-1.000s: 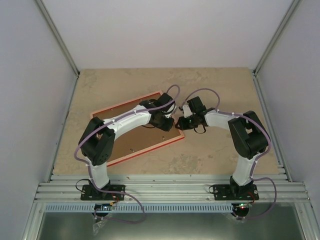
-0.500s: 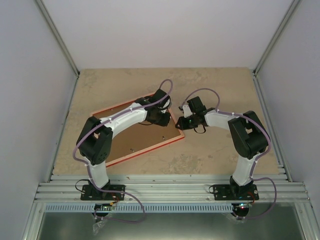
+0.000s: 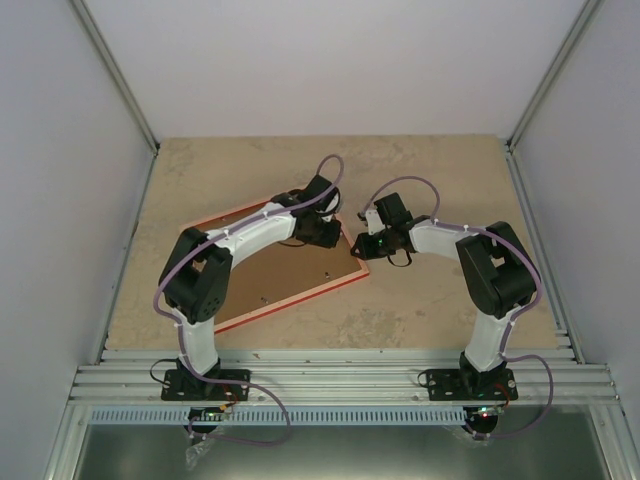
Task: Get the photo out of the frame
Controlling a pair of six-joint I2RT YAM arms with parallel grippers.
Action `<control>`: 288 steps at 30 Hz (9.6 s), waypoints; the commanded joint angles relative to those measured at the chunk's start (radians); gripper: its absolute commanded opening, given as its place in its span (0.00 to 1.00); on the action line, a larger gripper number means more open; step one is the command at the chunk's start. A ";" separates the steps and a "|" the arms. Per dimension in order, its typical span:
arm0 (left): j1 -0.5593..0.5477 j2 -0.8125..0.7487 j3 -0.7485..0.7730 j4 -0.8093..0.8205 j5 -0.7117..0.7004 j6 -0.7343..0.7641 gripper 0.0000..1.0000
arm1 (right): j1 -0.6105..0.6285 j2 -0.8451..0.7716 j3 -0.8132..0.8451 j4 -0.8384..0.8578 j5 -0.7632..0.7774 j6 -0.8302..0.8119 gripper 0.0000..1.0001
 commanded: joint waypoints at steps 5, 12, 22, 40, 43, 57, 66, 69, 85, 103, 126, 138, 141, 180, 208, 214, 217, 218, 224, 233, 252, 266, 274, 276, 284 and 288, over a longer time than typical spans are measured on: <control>0.024 0.002 0.014 0.018 -0.034 -0.033 0.00 | -0.005 0.010 -0.016 -0.015 0.030 -0.008 0.09; 0.023 -0.026 -0.012 -0.001 -0.017 -0.033 0.00 | -0.005 0.003 -0.020 -0.015 0.032 -0.007 0.09; 0.024 -0.056 -0.059 -0.032 0.020 -0.021 0.00 | -0.005 0.000 -0.020 -0.019 0.036 -0.004 0.09; 0.031 -0.176 -0.084 0.013 -0.071 -0.093 0.00 | -0.015 -0.032 -0.036 -0.017 0.099 0.033 0.04; 0.052 -0.214 -0.119 0.041 -0.070 -0.118 0.00 | -0.040 -0.061 -0.062 -0.010 0.123 0.065 0.03; 0.135 -0.363 -0.231 0.093 -0.071 -0.171 0.00 | -0.194 -0.229 -0.242 0.002 0.241 0.236 0.02; 0.151 -0.390 -0.253 0.102 -0.060 -0.175 0.00 | -0.264 -0.342 -0.391 -0.020 0.264 0.315 0.09; 0.151 -0.389 -0.251 0.105 -0.055 -0.175 0.00 | -0.264 -0.370 -0.408 -0.038 0.226 0.296 0.20; 0.153 -0.375 -0.232 0.126 -0.016 -0.176 0.00 | -0.226 -0.441 -0.440 -0.086 -0.017 0.162 0.43; 0.154 -0.383 -0.234 0.123 -0.030 -0.174 0.00 | 0.210 -0.143 -0.159 -0.064 -0.084 0.125 0.47; 0.258 -0.471 -0.366 0.151 0.028 -0.182 0.00 | -0.109 -0.023 0.290 -0.187 0.040 -0.149 0.56; 0.263 -0.516 -0.416 0.147 0.080 -0.178 0.00 | -0.246 0.308 0.618 -0.122 0.032 -0.177 0.58; 0.263 -0.522 -0.419 0.146 0.086 -0.176 0.00 | -0.256 0.364 0.651 -0.132 -0.001 -0.191 0.58; 0.237 -0.439 -0.376 0.188 0.219 -0.168 0.00 | -0.097 -0.022 -0.036 -0.031 -0.006 -0.042 0.28; 0.088 -0.409 -0.408 0.208 0.188 -0.195 0.00 | 0.165 -0.325 -0.226 -0.059 0.194 0.195 0.47; 0.060 -0.407 -0.421 0.218 0.194 -0.200 0.00 | 0.140 -0.257 -0.162 -0.036 0.215 0.155 0.47; 0.048 -0.400 -0.424 0.228 0.194 -0.208 0.00 | 0.135 -0.219 -0.136 -0.026 0.219 0.144 0.47; 0.044 -0.398 -0.424 0.233 0.193 -0.211 0.00 | 0.133 -0.207 -0.128 -0.021 0.217 0.139 0.46; 0.019 -0.374 -0.422 0.250 0.191 -0.223 0.00 | 0.130 -0.152 -0.115 -0.010 0.188 0.131 0.45; -0.007 -0.346 -0.430 0.264 0.180 -0.242 0.00 | 0.130 -0.167 -0.181 0.010 0.154 0.146 0.37; -0.030 -0.262 -0.411 0.294 0.182 -0.258 0.00 | 0.129 -0.167 -0.214 0.036 0.161 0.198 0.25; -0.031 -0.219 -0.389 0.325 0.160 -0.266 0.00 | 0.130 -0.166 -0.218 0.035 0.160 0.199 0.23; -0.032 -0.224 -0.390 0.320 0.092 -0.287 0.00 | 0.130 -0.169 -0.221 0.032 0.161 0.202 0.22; -0.032 -0.235 -0.400 0.321 0.062 -0.301 0.00 | 0.130 -0.168 -0.222 0.033 0.162 0.202 0.22; -0.030 -0.267 -0.436 0.324 -0.029 -0.376 0.00 | 0.130 -0.171 -0.226 0.034 0.161 0.202 0.21; -0.030 -0.279 -0.442 0.335 -0.016 -0.371 0.00 | 0.130 -0.170 -0.227 0.035 0.161 0.202 0.21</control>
